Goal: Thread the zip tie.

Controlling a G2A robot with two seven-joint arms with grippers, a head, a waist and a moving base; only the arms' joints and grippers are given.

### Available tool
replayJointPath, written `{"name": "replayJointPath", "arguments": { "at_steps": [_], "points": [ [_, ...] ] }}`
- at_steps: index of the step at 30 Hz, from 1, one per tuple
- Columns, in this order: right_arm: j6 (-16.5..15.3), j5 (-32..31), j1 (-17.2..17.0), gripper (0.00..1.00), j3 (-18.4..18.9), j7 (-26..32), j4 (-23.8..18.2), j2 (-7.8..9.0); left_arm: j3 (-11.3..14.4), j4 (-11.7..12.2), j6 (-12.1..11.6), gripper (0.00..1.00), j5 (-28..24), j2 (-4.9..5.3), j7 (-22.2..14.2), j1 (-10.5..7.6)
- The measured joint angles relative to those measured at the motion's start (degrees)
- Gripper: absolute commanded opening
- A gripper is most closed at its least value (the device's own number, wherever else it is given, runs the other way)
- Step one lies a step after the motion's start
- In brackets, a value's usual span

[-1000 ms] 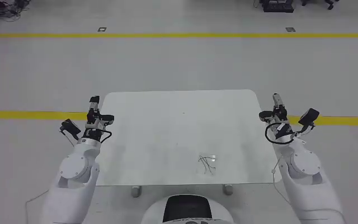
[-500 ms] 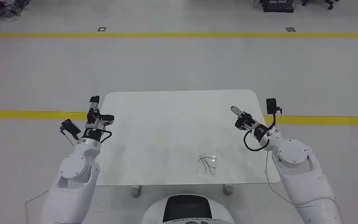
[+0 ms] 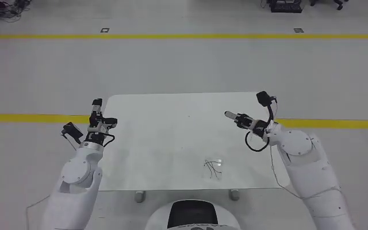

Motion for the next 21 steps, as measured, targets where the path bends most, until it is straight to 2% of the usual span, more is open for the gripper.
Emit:
{"name": "replayJointPath", "arguments": {
  "at_steps": [3, 5, 17, 19, 21],
  "points": [
    [-1.8, -4.9, 2.5, 1.00, -4.3, 6.6, 0.6, 0.16, 0.0, 0.0, 0.0, 1.00, 0.0, 0.00, 0.0, 0.00],
    [-2.7, -6.5, 2.9, 1.00, -5.5, 10.6, 0.7, 0.25, 0.0, 0.0, 0.0, 1.00, 0.0, 0.00, 0.0, 0.00],
    [-2.7, -6.2, 3.0, 1.00, -5.4, 9.9, 0.5, 0.29, 0.0, 0.0, 0.0, 1.00, 0.0, 0.00, 0.0, 0.00],
    [-1.9, -9.8, 4.2, 1.00, -6.6, 11.7, -1.3, 0.59, 0.0, 0.0, 0.0, 1.00, 0.0, 0.00, 0.0, 0.00],
    [0.5, -16.9, 6.0, 1.00, -8.7, 15.8, -3.0, 0.77, 0.0, 0.0, 0.0, 1.00, 0.0, 0.00, 0.0, 0.00]
  ]
}}
